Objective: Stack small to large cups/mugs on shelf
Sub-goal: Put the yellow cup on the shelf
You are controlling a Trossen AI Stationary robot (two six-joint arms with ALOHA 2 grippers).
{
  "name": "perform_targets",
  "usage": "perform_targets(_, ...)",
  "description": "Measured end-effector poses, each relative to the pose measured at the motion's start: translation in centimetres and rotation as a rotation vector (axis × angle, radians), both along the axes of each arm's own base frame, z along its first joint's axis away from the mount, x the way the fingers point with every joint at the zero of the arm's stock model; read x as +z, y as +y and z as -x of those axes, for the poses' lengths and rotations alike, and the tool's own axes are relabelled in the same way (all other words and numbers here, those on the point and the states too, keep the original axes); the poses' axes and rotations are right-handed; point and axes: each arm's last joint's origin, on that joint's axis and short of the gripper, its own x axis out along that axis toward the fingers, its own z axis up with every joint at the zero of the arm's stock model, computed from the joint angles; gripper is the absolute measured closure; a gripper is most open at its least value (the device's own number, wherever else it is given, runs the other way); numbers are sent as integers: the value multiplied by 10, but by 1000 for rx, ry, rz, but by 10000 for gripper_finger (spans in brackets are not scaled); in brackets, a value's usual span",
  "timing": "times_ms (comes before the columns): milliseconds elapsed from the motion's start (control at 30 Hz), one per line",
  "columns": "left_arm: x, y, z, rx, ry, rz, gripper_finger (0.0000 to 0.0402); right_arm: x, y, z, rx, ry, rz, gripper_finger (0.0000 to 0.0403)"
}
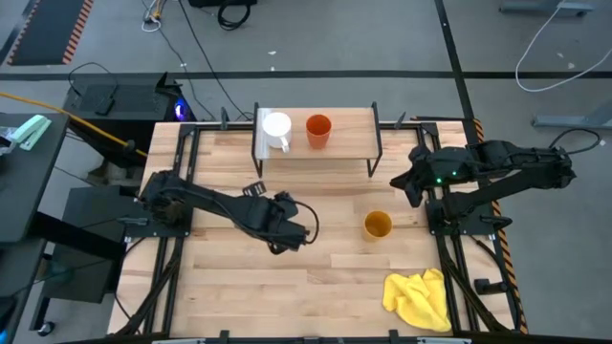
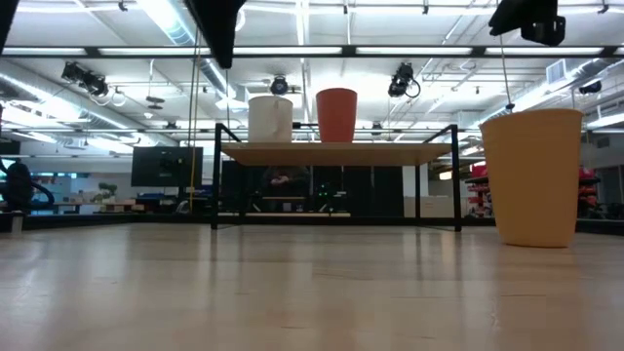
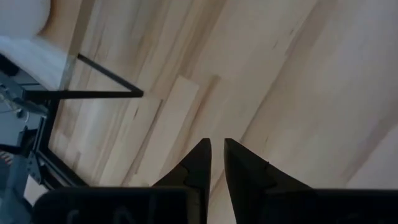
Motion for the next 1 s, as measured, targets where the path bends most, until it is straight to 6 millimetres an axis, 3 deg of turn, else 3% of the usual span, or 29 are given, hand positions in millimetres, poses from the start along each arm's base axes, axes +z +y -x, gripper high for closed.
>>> perform_targets(367,-7,-2,-1,22,-22,7,364,-11,4,-5,25,130,-138,342)
perform_targets(700,-7,-20,-10,-41,-145,50,389,-27,11,-22,71,312,-160,342)
perform_targets(833,-24,-24,-12,-50,-153,65,394,-32,19,-26,111,363,-151,342)
perform_targets(1000,-62,-19,-10,-39,-67,129,384,-32,25,-25,113,362,-142,342)
